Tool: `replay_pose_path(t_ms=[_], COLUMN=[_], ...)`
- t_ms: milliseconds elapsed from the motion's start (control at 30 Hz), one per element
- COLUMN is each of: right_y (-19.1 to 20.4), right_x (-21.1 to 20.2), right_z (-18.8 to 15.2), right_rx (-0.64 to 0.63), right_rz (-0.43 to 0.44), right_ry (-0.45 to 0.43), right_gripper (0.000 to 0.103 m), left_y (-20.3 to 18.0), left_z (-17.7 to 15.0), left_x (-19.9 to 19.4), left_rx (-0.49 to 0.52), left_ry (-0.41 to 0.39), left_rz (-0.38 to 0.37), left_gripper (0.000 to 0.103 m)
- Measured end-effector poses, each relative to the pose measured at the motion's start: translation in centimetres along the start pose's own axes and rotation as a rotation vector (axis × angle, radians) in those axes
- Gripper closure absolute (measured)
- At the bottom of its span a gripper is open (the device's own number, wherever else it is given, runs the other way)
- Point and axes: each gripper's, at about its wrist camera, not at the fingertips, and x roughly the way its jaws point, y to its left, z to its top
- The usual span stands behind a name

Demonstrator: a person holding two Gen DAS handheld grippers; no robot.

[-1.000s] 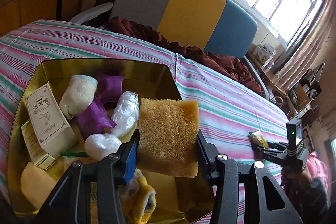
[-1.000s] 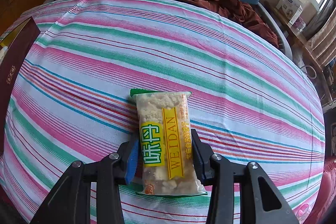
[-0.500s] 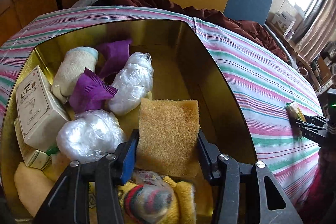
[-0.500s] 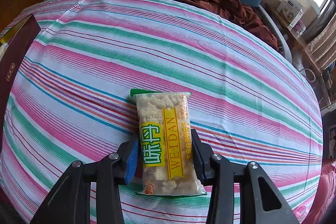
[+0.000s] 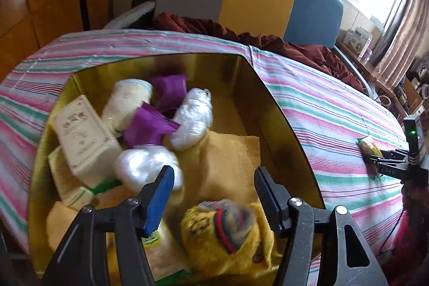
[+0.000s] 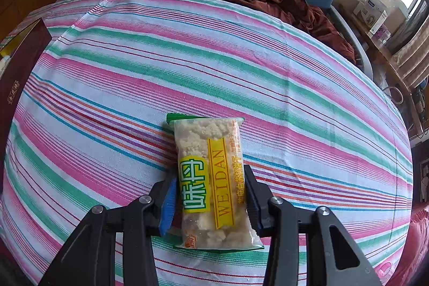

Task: Organize objects
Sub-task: 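Carry sponge into gold tray, open left tool while right tool holds cracker packet, then carry the cracker packet into the gold tray and open the right tool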

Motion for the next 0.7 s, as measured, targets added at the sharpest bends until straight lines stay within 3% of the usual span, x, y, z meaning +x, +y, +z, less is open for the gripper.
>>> replay_pose_path(t_ms=[333,567,700], right_y=[0.6,2.2,3.2], right_x=[-0.3,-0.7,-2.0], right_z=[-0.3,0.2,0.8], right_rx=[-0.017,0.004,0.077], right_rz=[-0.065,-0.185,-0.086], right_ry=[0.003,0.059,0.064], right_gripper=[0.06,0.061,0.061], left_y=[2.9,4.4,5.3], left_z=[-1.7,-2.5,-2.9], left_x=[-5.1,-6.1,-6.2], left_rx=[0.01,0.005,-0.008], left_ry=[-0.107,-0.13,-0.126], left_rz=[0.116,0.144,0.154], left_gripper=[0.04,0.04,0.04])
